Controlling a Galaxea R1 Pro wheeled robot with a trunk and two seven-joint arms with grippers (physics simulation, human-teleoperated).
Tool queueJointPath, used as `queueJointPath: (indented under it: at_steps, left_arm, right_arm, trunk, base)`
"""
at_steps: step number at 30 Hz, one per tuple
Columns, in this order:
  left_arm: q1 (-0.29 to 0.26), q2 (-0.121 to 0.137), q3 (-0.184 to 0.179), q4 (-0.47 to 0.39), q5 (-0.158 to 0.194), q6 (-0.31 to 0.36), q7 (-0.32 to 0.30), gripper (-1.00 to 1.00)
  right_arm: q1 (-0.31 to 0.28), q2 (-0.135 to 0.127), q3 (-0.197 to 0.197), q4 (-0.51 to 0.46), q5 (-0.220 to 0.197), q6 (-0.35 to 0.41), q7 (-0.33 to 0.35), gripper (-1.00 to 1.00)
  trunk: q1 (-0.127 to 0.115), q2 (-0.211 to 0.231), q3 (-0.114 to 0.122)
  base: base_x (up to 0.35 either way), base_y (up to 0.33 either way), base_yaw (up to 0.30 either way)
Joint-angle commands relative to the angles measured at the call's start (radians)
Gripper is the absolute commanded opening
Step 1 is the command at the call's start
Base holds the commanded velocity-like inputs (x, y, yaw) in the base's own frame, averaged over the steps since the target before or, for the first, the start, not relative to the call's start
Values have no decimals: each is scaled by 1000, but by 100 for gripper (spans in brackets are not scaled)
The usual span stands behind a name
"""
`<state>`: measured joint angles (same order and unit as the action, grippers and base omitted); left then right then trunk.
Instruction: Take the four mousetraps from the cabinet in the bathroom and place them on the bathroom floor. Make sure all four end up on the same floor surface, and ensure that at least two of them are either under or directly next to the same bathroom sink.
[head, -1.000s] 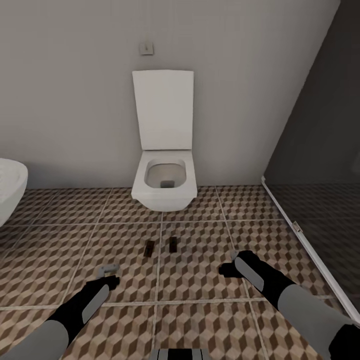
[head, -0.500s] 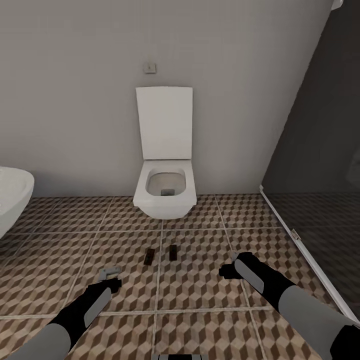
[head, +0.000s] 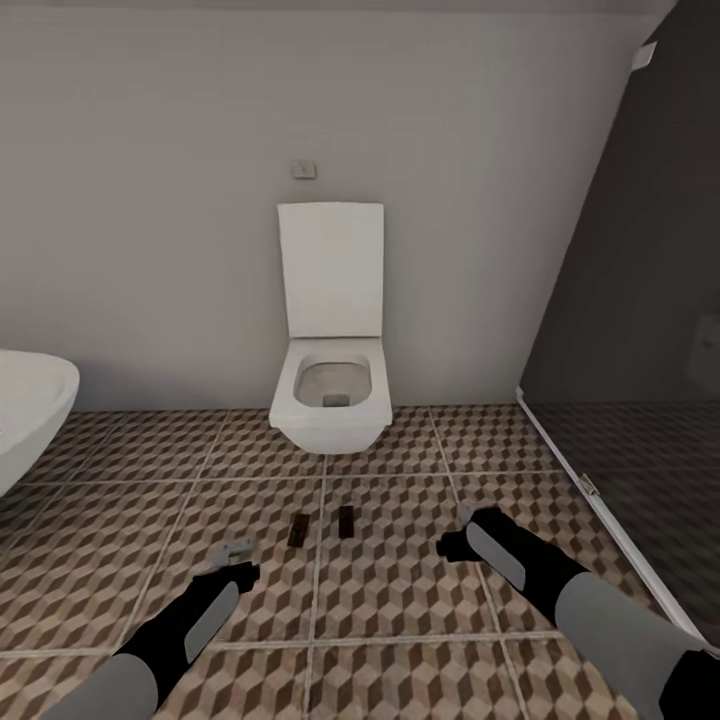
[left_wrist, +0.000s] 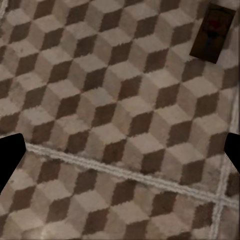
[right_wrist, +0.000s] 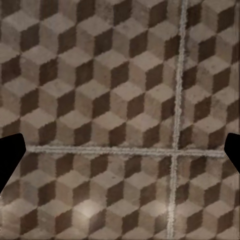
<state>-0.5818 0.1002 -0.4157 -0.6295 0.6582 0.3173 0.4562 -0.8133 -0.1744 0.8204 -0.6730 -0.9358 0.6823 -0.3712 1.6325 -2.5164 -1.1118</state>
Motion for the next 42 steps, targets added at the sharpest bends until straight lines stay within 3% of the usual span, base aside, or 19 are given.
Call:
queueJointPath:
  at_steps: [1,30,42]
  left_arm:
    - [-1,1,-8,-2,8,0,9,100]
    - [8,2,-9,-1,7,-29,5,100]
    - [10,8,-8,26,10,-28,-90,100]
  right_arm:
    - [-1,-1,11,-2,-11,0,-10,100]
    - [-1,-3,29,2,-12,-3,-12,100]
    - [-1,-2,31,4,-11,-4,-8,100]
  trunk:
    - [-1,0,3]
    - [-14,7,115]
    - [-19,9,162]
  base:
    - [0,0,0]
    - [0,0,0]
    - [0,0,0]
